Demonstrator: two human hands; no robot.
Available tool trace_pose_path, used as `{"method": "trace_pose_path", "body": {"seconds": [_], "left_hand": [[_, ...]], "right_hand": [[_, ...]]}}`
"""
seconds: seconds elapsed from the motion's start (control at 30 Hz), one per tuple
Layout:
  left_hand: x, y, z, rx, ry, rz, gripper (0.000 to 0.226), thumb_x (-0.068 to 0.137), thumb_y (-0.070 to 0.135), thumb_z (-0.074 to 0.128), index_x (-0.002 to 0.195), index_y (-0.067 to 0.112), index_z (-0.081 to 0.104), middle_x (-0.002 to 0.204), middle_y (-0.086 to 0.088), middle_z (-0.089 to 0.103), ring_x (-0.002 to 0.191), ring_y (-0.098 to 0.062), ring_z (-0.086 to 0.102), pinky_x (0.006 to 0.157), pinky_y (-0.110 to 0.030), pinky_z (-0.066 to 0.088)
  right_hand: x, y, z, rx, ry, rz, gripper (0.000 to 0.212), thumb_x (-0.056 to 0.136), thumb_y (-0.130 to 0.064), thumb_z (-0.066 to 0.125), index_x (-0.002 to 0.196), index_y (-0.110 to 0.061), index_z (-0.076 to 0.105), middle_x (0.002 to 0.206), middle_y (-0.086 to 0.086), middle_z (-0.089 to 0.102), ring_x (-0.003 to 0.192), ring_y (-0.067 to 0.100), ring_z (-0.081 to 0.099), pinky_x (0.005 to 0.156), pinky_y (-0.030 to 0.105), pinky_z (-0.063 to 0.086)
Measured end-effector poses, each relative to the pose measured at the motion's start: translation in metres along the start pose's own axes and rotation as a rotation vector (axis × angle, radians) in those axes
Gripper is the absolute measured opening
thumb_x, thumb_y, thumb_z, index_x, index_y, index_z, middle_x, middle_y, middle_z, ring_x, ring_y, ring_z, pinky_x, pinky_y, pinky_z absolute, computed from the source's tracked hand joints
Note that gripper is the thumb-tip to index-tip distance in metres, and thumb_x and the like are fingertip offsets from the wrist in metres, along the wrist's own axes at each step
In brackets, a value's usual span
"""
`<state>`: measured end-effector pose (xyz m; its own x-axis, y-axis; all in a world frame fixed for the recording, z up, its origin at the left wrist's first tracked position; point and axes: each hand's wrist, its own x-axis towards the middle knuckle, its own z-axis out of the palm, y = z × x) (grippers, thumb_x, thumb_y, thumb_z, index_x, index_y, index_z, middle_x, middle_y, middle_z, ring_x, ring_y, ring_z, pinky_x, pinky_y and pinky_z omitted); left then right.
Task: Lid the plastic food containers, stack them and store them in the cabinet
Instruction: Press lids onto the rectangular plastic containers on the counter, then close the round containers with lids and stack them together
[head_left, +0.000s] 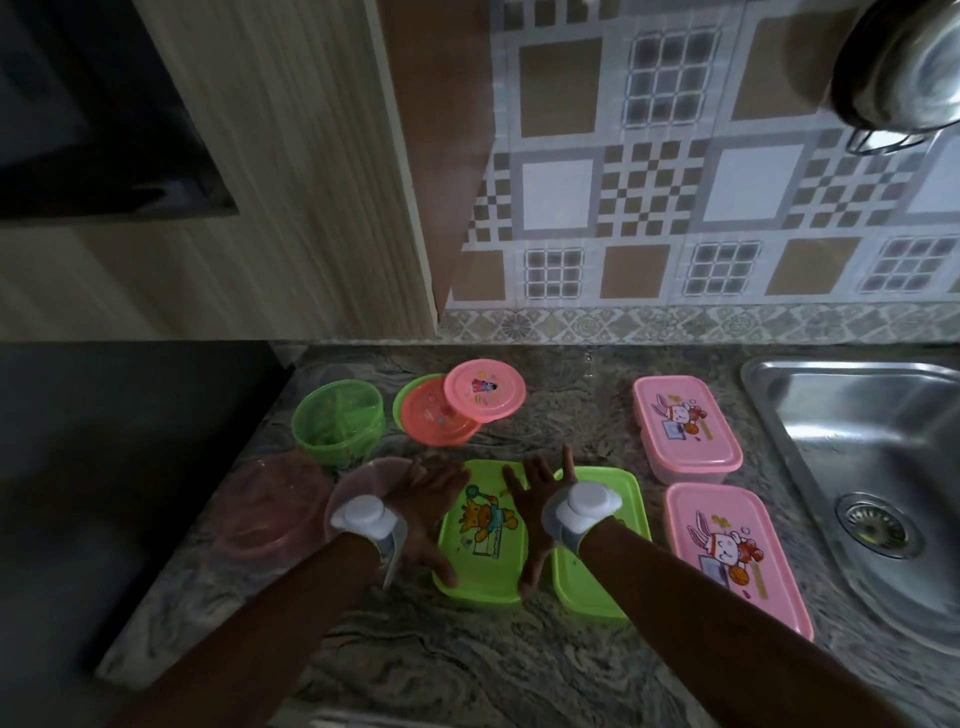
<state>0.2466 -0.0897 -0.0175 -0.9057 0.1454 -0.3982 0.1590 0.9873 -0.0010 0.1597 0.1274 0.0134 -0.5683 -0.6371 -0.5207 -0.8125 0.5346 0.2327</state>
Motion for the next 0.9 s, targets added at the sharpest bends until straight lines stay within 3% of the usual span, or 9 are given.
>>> {"method": "trace_pose_path", "body": {"seconds": [0.2,0.27,0.33,0.43,0.57,0.67,0.77,0.83,0.9], "left_hand": [[0.008,-0.006,0.016,-0.004,0.031,0.026,0.151,0.052,0.09,0.061,0.157,0.01,-0.014,0.166,-0.012,-0.014,0.154,-0.032,-0.01,0.125,-0.049,-0.004],[0.01,-0.005,0.018,-0.024,0.031,0.029,0.152,0.054,0.089,0.062,0.151,0.012,-0.026,0.163,-0.009,-0.024,0.152,-0.031,-0.019,0.125,-0.049,-0.004],[0.007,-0.005,0.021,-0.085,0.029,0.033,0.15,0.056,0.085,0.066,0.14,0.021,-0.04,0.154,-0.001,-0.036,0.146,-0.025,-0.029,0.125,-0.05,-0.004],[0.003,-0.004,0.025,-0.137,0.038,0.048,0.147,0.058,0.082,0.068,0.14,0.024,-0.039,0.152,0.002,-0.037,0.144,-0.023,-0.031,0.126,-0.05,-0.002],[0.004,-0.002,0.026,-0.14,0.033,0.029,0.15,0.057,0.083,0.069,0.148,0.017,-0.031,0.152,0.002,-0.037,0.143,-0.022,-0.03,0.126,-0.052,0.001],[0.002,-0.004,0.025,-0.134,0.039,0.02,0.147,0.058,0.084,0.067,0.14,0.023,-0.039,0.149,0.004,-0.041,0.141,-0.023,-0.033,0.125,-0.052,-0.002],[0.004,-0.002,0.021,-0.099,0.023,0.007,0.148,0.059,0.084,0.067,0.15,0.019,-0.03,0.152,0.002,-0.037,0.147,-0.025,-0.028,0.125,-0.052,-0.003],[0.005,-0.001,0.019,-0.094,-0.002,-0.006,0.149,0.059,0.082,0.07,0.154,0.016,-0.023,0.161,-0.002,-0.029,0.152,-0.029,-0.02,0.126,-0.05,-0.003],[0.007,0.0,0.018,-0.1,0.0,-0.008,0.148,0.06,0.079,0.072,0.156,0.014,-0.021,0.164,-0.007,-0.024,0.153,-0.03,-0.018,0.125,-0.049,-0.004]], "right_hand": [[0.0,0.01,0.003,0.101,-0.048,-0.076,0.14,0.066,-0.08,0.063,0.152,-0.012,-0.024,0.158,0.016,-0.026,0.148,0.031,-0.02,0.108,0.072,-0.01],[0.004,0.005,-0.001,0.079,-0.063,-0.065,0.133,0.073,-0.075,0.063,0.153,-0.01,-0.021,0.159,0.015,-0.025,0.148,0.031,-0.019,0.109,0.071,-0.008],[0.013,-0.006,-0.008,0.04,-0.037,-0.057,0.105,0.092,-0.059,0.051,0.154,-0.006,-0.013,0.161,0.014,-0.018,0.149,0.03,-0.015,0.113,0.067,-0.008],[0.016,-0.014,-0.009,0.105,0.033,-0.031,0.067,0.107,-0.035,0.026,0.155,-0.004,-0.008,0.163,0.013,-0.012,0.15,0.027,-0.011,0.119,0.055,-0.008],[0.009,-0.003,-0.001,0.356,0.067,-0.099,0.081,0.102,-0.025,0.048,0.155,-0.002,-0.009,0.162,0.012,-0.013,0.15,0.028,-0.009,0.122,0.045,-0.001],[0.008,0.001,0.001,0.309,0.073,-0.152,0.107,0.09,-0.034,0.067,0.154,-0.001,-0.012,0.161,0.012,-0.017,0.15,0.029,-0.012,0.122,0.048,0.002],[0.016,-0.002,0.005,0.325,0.099,-0.109,0.086,0.1,-0.027,0.054,0.155,-0.003,-0.007,0.163,0.013,-0.012,0.15,0.028,-0.008,0.121,0.046,-0.003],[0.019,-0.003,0.004,0.208,0.081,-0.13,0.092,0.097,-0.032,0.056,0.154,-0.001,-0.009,0.161,0.012,-0.015,0.15,0.028,-0.009,0.12,0.05,-0.006],[0.021,-0.003,0.007,0.164,0.085,-0.124,0.083,0.102,-0.03,0.048,0.155,-0.003,-0.01,0.162,0.012,-0.015,0.15,0.028,-0.009,0.119,0.05,-0.007]]}}
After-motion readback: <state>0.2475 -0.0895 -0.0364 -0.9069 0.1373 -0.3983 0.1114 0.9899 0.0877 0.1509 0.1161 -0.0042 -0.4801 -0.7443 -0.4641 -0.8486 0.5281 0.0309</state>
